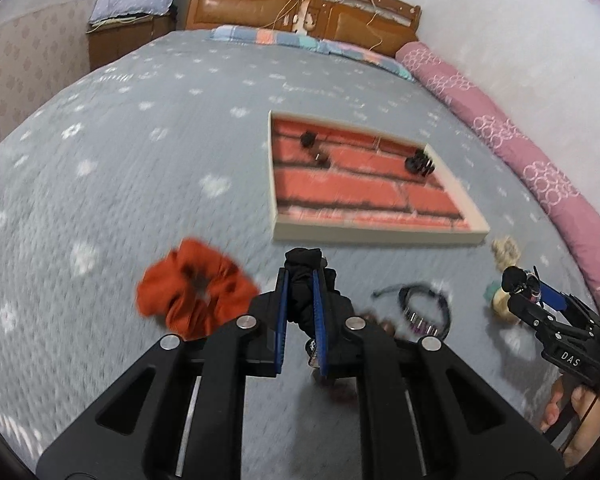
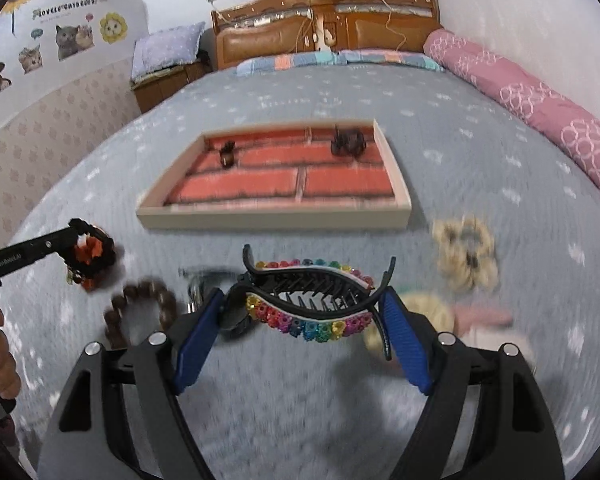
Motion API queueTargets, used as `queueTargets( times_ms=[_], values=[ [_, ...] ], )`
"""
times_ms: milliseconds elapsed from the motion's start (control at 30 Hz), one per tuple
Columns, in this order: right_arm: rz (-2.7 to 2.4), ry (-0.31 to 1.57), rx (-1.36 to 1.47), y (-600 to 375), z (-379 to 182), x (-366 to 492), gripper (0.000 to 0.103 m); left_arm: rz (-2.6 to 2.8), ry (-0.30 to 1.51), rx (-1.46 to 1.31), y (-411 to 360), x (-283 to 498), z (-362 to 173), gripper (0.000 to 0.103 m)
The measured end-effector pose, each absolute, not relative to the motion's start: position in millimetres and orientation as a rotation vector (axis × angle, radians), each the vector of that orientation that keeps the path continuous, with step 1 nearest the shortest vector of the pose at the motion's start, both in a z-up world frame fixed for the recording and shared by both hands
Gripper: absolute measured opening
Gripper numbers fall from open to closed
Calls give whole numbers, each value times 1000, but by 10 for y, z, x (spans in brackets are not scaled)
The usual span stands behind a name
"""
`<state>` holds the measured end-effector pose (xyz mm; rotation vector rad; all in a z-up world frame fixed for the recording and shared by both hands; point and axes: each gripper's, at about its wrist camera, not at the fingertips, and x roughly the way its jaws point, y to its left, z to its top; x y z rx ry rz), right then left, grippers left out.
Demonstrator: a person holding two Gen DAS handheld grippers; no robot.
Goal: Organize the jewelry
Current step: 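Grasp the black hair tie with the left tool while the right tool grasps the rainbow hair claw, then place the hair tie and rainbow hair claw into the tray, opening both tools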
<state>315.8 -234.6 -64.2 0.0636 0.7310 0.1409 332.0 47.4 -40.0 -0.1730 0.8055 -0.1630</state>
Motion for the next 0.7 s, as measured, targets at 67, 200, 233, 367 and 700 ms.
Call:
queueTargets(
  times_ms=[67, 200, 233, 367, 700],
  values=[
    [143, 720, 47, -2342, -555, 3336, 77, -174, 796, -181, 422, 3444, -311, 10],
    [153, 713, 41, -2349, -466, 3728, 77, -185, 783, -175, 241, 3860, -155, 10],
    [155, 713, 43, -2359, -454, 3874, 77, -187, 786, -176, 212, 3958, -146, 10],
    [174, 727, 50, -2390, -470, 4320, 77, -178, 809, -187, 116, 4436, -178, 10],
    [122, 815, 30, -2491, -899, 5246, 77, -131, 902, -121, -190, 5323, -606, 10]
  ],
)
